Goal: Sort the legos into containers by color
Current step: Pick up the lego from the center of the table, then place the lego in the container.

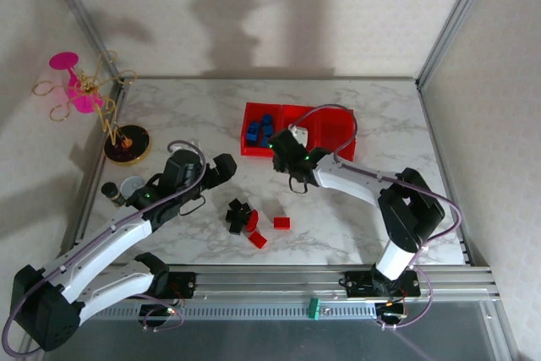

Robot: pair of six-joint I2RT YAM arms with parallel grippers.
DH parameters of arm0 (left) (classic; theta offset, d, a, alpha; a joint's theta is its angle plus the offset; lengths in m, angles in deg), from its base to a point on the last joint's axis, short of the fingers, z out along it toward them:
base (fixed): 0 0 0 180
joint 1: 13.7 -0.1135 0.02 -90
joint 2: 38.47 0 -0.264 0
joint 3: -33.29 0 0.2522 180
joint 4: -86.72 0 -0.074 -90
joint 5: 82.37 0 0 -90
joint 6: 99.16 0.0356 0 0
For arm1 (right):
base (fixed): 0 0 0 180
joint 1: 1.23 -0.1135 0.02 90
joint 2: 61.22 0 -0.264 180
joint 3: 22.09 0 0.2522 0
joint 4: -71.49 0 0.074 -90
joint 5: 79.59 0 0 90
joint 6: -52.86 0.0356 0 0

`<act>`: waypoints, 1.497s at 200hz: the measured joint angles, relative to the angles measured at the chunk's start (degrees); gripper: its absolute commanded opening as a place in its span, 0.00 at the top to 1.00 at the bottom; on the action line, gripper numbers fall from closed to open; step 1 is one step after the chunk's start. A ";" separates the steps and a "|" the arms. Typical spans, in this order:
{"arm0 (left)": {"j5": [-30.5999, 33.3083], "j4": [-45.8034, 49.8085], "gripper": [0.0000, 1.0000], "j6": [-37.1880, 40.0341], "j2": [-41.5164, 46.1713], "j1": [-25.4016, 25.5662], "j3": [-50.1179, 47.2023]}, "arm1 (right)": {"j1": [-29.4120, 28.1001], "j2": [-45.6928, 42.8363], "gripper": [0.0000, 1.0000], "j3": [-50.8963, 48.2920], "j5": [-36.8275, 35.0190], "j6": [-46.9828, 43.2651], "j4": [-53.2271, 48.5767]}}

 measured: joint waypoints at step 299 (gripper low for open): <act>-4.90 -9.35 0.00 1.53 -15.93 2.34 9.68 | 13.49 18.62 0.50 18.62 5.14 -17.16 8.13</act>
